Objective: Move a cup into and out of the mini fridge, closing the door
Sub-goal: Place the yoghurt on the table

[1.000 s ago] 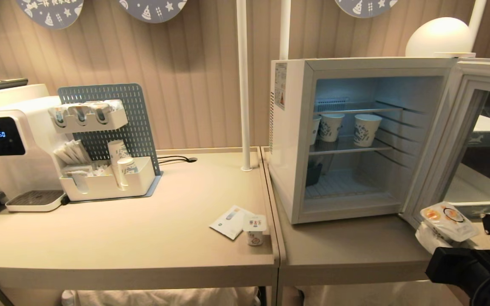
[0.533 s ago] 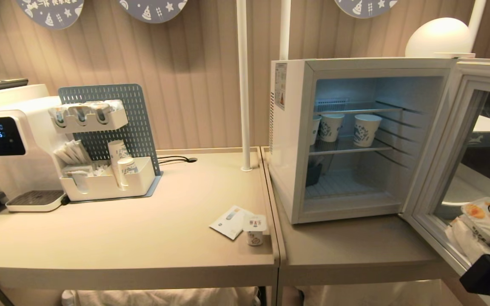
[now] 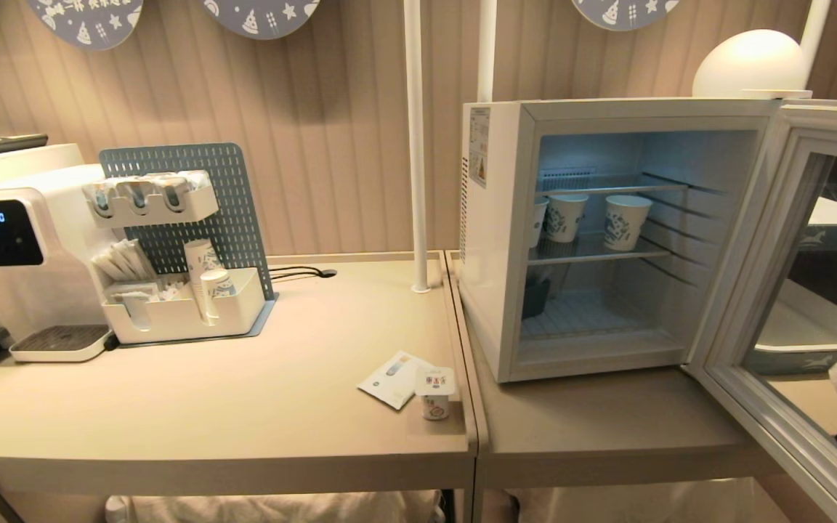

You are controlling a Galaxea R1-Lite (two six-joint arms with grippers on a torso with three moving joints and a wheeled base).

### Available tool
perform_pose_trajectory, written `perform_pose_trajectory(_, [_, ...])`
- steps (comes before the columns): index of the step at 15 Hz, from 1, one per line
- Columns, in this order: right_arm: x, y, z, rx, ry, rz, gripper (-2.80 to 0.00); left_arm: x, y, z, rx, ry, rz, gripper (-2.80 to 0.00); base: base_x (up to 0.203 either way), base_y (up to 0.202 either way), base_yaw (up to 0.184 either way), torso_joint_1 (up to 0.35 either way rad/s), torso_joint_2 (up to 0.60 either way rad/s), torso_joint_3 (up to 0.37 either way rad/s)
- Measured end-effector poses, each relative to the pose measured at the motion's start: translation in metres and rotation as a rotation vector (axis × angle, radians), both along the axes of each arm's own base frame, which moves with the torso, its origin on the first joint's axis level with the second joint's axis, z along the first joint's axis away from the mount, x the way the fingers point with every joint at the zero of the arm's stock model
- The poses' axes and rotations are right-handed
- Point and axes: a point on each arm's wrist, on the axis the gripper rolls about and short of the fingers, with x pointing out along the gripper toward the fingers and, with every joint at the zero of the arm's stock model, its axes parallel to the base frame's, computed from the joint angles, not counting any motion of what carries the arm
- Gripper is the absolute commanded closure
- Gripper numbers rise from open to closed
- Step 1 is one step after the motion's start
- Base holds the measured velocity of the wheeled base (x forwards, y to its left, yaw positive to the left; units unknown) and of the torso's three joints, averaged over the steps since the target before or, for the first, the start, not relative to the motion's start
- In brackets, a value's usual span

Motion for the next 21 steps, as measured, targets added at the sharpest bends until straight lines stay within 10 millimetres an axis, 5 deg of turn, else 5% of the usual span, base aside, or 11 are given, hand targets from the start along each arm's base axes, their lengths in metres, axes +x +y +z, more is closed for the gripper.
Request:
perform_pose_trajectory(7, [-0.021,-0.007,0.008,0.017,-0.030,0.103,0.00,0.000,0.000,0.000,0.001,0.000,0.000,0.00,0.000,0.000,0.000,0.000,0.00,0.000])
perform_pose_trajectory(14, [-0.029,-0.034,0.010,-0.038,-0.017,-0.152,0.00,0.000,0.000,0.000,0.001,0.000,0.000,0.00,0.000,0.000,0.000,0.000,0.00,0.000])
perform_pose_trajectory(21, [-0.041,-0.040,0.006,-0.040,0.001,-0.158,0.00,0.000,0.000,0.000,0.001,0.000,0.000,0.00,0.000,0.000,0.000,0.000,0.00,0.000])
